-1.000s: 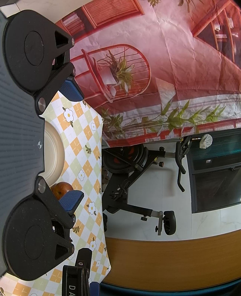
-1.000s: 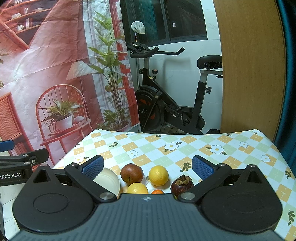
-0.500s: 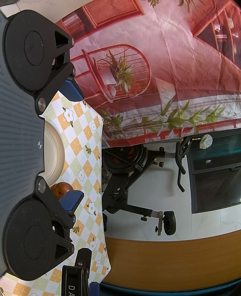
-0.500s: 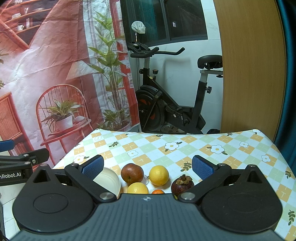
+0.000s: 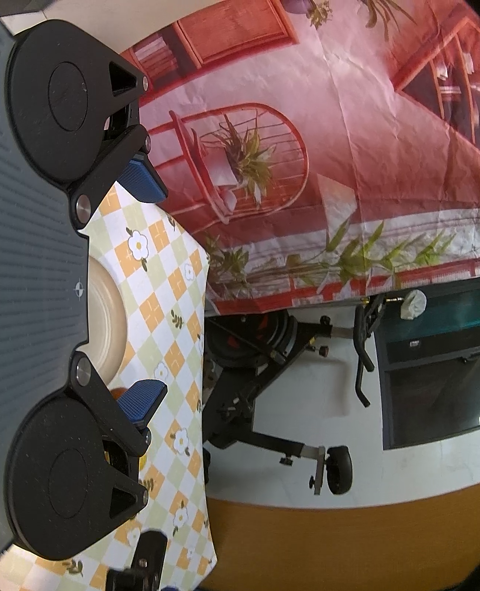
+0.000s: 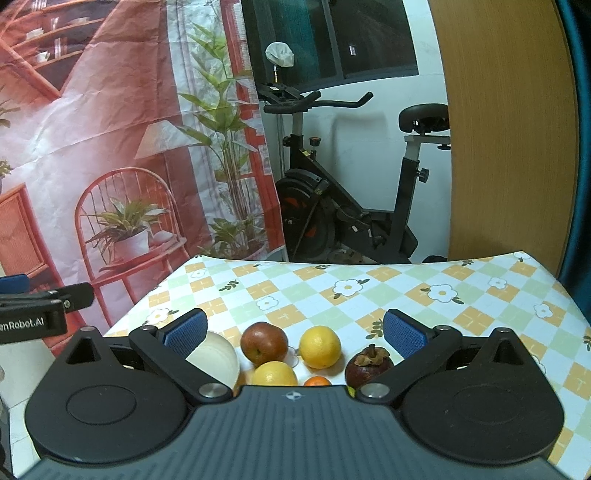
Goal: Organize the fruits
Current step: 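Move the left gripper toward the dark purple mangosteen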
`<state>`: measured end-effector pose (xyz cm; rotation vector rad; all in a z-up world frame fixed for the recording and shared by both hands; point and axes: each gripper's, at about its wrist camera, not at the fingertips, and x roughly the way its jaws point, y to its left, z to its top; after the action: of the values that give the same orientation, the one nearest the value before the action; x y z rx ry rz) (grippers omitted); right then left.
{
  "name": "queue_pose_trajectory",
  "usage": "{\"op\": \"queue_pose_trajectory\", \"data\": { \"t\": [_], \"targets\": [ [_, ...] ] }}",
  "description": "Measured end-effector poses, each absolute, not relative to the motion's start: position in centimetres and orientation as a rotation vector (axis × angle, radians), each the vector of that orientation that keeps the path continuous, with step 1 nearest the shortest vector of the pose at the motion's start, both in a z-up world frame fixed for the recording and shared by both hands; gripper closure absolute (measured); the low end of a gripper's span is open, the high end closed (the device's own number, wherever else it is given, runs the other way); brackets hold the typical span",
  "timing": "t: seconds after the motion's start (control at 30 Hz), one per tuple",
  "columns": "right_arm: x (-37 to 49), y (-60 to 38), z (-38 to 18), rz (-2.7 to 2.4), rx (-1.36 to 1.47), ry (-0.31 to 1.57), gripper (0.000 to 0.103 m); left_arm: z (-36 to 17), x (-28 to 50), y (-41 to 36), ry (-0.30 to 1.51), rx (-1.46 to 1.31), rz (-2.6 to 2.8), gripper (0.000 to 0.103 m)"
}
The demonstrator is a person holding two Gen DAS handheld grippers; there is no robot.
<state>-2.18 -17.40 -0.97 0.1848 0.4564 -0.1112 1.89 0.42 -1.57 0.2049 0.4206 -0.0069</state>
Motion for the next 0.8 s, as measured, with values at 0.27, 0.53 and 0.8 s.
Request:
{"op": "queue_pose_trajectory", "data": {
  "t": [0.27, 0.53, 0.8],
  "targets": [
    [-1.5, -20.2, -4.0, -0.152, 0.259, 0.447, 0.0, -2.5, 3.3, 0.9, 0.418, 0.203, 0.028, 0.0],
    [-1.5, -21.7, -6.3, -0.203, 0.244, 0.414, 0.0, -3.7, 4.7, 1.2, 0.443, 0.201, 0.018, 0.005],
    [-1.8, -23.0, -7.4, -0.202, 0.272, 0.419, 0.0, -4.7, 6.4, 2.1, 0.497, 0.184, 0.001, 0.014]
  ]
}}
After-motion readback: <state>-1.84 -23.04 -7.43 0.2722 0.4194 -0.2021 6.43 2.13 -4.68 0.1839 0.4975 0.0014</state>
